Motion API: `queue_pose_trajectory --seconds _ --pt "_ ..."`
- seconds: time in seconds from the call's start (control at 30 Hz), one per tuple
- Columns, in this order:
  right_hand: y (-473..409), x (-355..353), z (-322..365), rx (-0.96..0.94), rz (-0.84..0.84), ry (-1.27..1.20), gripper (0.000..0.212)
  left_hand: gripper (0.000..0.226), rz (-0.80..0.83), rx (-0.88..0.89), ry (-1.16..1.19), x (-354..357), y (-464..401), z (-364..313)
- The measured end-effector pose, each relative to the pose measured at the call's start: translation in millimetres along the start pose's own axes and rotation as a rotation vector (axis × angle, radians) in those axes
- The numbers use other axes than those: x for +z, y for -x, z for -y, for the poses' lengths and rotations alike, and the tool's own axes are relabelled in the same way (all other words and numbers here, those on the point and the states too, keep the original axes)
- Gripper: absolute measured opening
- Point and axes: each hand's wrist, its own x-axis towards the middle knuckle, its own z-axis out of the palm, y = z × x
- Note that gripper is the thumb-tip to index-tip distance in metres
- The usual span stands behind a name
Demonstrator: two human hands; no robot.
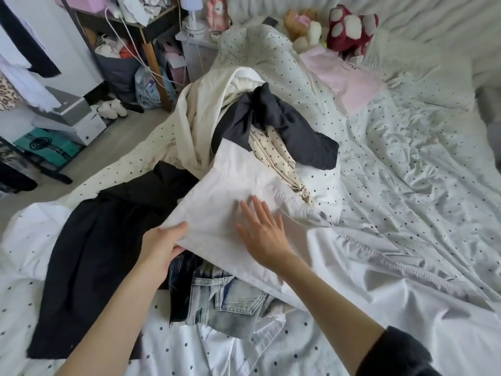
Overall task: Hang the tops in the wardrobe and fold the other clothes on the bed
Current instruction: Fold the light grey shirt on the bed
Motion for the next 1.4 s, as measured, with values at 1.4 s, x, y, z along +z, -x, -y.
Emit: queue_pose_trajectory --seconds 1.4 --pt "163 -45 -134 0.718 -0.471 -0.856 0.027 0.031 0.759 0.940 -1.451 180 100 122"
